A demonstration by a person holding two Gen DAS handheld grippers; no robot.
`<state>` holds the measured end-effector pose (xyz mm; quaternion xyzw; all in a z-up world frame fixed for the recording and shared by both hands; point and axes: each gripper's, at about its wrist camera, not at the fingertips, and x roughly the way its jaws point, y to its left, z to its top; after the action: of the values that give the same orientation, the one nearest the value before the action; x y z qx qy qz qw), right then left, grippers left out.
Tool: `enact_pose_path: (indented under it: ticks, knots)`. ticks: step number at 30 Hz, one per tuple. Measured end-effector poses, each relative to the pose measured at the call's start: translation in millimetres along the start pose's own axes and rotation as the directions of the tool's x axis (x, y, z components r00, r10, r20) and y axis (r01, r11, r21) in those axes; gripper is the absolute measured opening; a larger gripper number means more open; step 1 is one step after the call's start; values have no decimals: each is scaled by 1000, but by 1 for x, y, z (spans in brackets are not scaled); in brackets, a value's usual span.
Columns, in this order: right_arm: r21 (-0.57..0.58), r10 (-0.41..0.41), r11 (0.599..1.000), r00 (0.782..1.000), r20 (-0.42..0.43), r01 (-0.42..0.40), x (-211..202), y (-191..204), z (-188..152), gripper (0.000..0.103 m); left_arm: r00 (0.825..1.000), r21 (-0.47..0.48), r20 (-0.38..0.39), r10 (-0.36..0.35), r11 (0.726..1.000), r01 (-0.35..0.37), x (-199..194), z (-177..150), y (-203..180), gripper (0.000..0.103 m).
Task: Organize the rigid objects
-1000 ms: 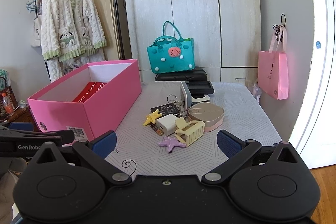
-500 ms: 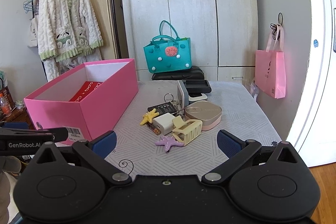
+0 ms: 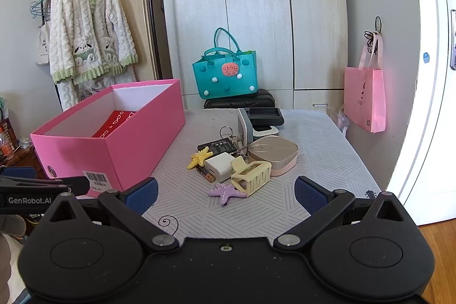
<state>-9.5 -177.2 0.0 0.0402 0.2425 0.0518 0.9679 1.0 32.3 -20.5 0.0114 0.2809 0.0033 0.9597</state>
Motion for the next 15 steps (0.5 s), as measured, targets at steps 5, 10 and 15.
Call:
enact_pose_path:
  ticks: [5,10,15]
  knots:
    - [-2,0,1000,1000,-1,0,0,1,-1,103,1000,5,6,-12,1000,12,-3,0,-2,103]
    - [2,-2,1000,1000,0,2,2,1,-2,103,1000,6,2,-28,1000,28,-2,2,-2,103]
    - [20,-11,1000,999,41,10,4,-5,-6,103,998,14,-15,-59,998,59,2,9,-5,103]
